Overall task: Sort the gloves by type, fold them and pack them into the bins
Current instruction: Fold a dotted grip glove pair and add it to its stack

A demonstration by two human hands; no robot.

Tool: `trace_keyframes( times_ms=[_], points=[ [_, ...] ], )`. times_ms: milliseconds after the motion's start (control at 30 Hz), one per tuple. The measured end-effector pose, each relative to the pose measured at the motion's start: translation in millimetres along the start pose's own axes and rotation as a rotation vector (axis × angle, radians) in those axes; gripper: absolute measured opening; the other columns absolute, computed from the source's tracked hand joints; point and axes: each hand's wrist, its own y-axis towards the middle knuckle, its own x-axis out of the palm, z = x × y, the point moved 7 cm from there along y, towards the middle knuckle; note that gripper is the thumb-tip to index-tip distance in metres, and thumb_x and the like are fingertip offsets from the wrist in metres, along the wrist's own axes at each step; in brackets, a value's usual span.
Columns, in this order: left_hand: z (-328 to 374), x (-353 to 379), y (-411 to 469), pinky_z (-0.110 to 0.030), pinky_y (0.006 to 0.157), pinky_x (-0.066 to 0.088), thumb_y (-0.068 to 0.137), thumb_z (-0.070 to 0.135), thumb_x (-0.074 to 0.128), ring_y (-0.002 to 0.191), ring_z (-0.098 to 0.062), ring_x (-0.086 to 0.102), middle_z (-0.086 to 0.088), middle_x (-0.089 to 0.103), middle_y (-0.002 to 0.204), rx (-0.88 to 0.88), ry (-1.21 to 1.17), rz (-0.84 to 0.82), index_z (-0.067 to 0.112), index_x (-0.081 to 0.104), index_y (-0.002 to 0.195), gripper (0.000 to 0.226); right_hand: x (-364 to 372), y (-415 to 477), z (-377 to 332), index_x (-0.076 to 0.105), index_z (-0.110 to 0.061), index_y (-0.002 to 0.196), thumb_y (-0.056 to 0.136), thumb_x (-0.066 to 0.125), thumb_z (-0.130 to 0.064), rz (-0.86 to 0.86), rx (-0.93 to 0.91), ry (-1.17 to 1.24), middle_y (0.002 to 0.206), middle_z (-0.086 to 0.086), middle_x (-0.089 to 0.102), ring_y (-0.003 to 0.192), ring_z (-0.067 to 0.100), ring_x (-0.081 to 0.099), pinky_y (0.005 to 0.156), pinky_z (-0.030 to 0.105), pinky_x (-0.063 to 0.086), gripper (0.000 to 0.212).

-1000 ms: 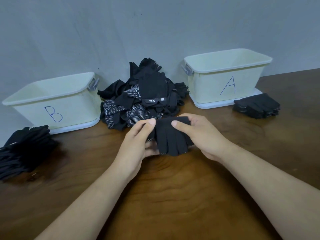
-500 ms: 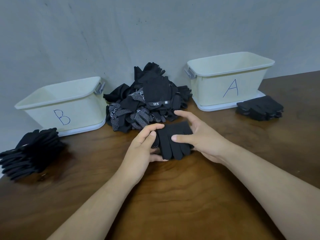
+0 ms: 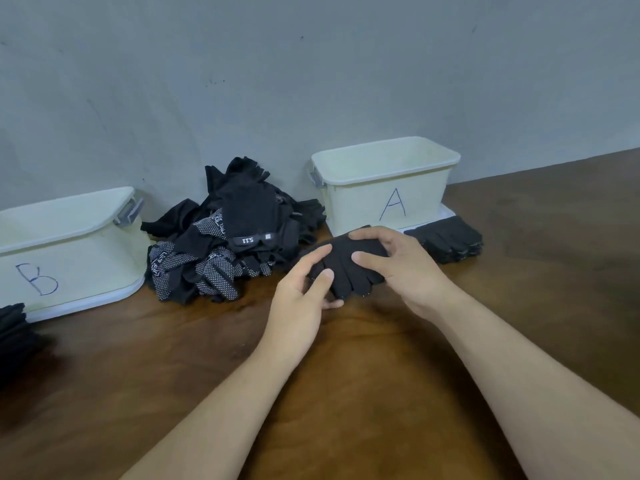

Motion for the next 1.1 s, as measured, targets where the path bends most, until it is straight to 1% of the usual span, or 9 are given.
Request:
trace_keyframes(
  times_ms=[67,133,233,300,400,467,600,933,1100],
  points=[
    [-1,29,15,-0.044,0.083,0.065,0.11,0.02,0.057,0.096,-0.014,0.073,-0.005,0.072,0.124,0.036,-0.024,-0.007,0.037,0.066,0.138,0.034,-37,8,2,0.078,-0.033,0.116,0.097,0.078,-0.013,0.098,-0.017,-0.014,0.114,-0.011,0.078,0.11,0.012,0.074,0.097,0.039,0.063,0.028],
    [-2,58,31,-0.045,0.085,0.065,0.111,0.024,0.055,0.102,-0.014,0.073,0.006,0.073,0.125,0.055,-0.033,-0.016,0.035,0.066,0.139,0.032,-71,15,4,0.079,-0.031,0.115,0.098,0.077,-0.012,0.185,-0.014,0.001,0.112,-0.01,0.079,0.11,0.015,0.074,0.096,0.039,0.063,0.026],
    [-5,103,55,-0.042,0.103,0.058,0.112,0.028,0.05,0.121,-0.013,0.068,0.015,0.071,0.132,0.076,-0.008,-0.045,0.036,0.067,0.137,0.031,-116,24,6,0.083,-0.027,0.107,0.097,0.077,-0.012,0.306,-0.001,-0.002,0.109,-0.007,0.079,0.106,0.017,0.076,0.093,0.039,0.064,0.019],
    [-5,127,68,-0.039,0.115,0.049,0.113,0.033,0.046,0.129,-0.007,0.062,0.02,0.068,0.136,0.1,0.047,-0.06,0.038,0.067,0.138,0.033,-142,29,6,0.083,-0.029,0.106,0.097,0.077,-0.014,0.382,0.005,-0.044,0.107,-0.009,0.079,0.103,0.014,0.075,0.09,0.035,0.065,0.018],
    [-4,154,86,-0.028,0.122,0.037,0.115,0.039,0.035,0.136,0.006,0.051,0.024,0.062,0.141,0.155,0.188,-0.093,0.035,0.064,0.141,0.039,-173,37,18,0.084,-0.028,0.106,0.097,0.076,-0.015,0.486,0.046,0.08,0.108,-0.004,0.08,0.104,0.019,0.077,0.094,0.046,0.064,0.018],
    [-7,164,96,-0.03,0.123,0.035,0.114,0.046,0.027,0.137,0.003,0.048,0.021,0.061,0.144,0.173,0.306,-0.114,0.036,0.062,0.143,0.047,-184,40,29,0.085,-0.027,0.106,0.094,0.075,-0.013,0.516,0.079,0.201,0.112,0.003,0.081,0.108,0.026,0.077,0.099,0.051,0.062,0.02],
    [-13,167,104,-0.044,0.121,0.035,0.105,0.058,0.017,0.134,-0.009,0.047,0.02,0.064,0.14,0.168,0.425,-0.12,0.041,0.064,0.14,0.061,-194,43,42,0.083,-0.028,0.112,0.096,0.074,-0.009,0.548,0.116,0.113,0.119,-0.004,0.078,0.114,0.017,0.073,0.101,0.039,0.06,0.026],
    [-18,167,106,-0.042,0.105,0.032,0.102,0.055,0.007,0.122,-0.016,0.044,0.012,0.066,0.121,0.15,0.605,-0.124,0.042,0.061,0.135,0.065,-190,41,46,0.08,-0.027,0.123,0.099,0.074,-0.02,0.56,0.131,-0.125,0.117,-0.011,0.073,0.107,0.008,0.067,0.103,0.04,0.059,0.025],
    [-18,168,106,-0.039,0.104,0.028,0.112,0.048,0.016,0.116,-0.01,0.04,0.01,0.065,0.121,0.127,0.62,-0.151,0.037,0.064,0.132,0.054,-193,44,52,0.083,-0.028,0.111,0.097,0.076,-0.018,0.579,0.167,0.004,0.115,-0.005,0.078,0.115,0.017,0.071,0.103,0.045,0.059,0.019]
  ],
)
